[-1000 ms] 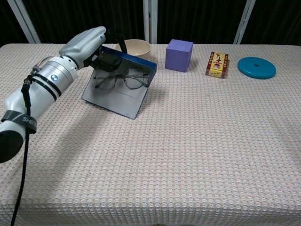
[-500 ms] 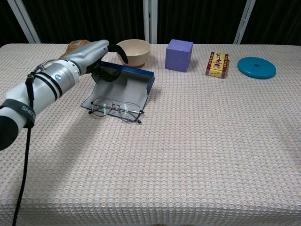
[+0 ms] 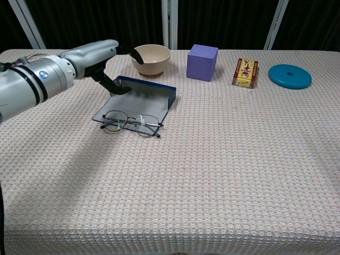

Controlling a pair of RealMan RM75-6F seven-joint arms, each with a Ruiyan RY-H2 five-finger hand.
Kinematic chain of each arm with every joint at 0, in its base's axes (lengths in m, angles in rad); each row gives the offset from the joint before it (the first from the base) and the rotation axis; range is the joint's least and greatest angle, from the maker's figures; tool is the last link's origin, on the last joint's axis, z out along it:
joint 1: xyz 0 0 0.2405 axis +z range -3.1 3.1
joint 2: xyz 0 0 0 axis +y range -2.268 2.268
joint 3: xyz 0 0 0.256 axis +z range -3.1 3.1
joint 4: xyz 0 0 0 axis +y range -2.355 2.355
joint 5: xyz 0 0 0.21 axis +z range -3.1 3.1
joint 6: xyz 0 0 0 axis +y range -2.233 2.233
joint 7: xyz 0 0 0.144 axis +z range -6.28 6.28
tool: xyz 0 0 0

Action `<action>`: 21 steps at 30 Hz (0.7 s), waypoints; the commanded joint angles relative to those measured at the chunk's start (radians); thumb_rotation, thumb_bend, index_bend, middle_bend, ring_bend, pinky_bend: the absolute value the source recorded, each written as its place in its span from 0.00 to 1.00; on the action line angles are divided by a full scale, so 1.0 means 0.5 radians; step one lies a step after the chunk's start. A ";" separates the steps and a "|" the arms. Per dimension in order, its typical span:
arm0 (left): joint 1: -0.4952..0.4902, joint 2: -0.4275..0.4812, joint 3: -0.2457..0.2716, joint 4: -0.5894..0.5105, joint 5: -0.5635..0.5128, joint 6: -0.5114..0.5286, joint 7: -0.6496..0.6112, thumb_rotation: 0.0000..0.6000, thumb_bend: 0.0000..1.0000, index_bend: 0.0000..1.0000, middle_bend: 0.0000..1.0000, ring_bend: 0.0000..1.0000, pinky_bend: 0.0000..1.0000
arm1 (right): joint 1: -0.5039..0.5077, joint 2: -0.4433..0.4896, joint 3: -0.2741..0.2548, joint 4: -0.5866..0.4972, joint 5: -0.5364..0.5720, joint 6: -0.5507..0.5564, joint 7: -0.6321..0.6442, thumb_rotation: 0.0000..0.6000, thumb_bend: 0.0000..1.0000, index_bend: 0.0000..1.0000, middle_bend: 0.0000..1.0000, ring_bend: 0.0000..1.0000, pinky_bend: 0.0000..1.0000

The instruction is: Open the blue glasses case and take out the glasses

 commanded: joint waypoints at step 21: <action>0.037 0.089 0.174 -0.436 -0.349 -0.008 0.586 1.00 0.39 0.41 0.11 0.00 0.00 | 0.020 -0.018 -0.004 0.028 -0.008 -0.027 0.028 1.00 0.24 0.04 0.13 0.00 0.01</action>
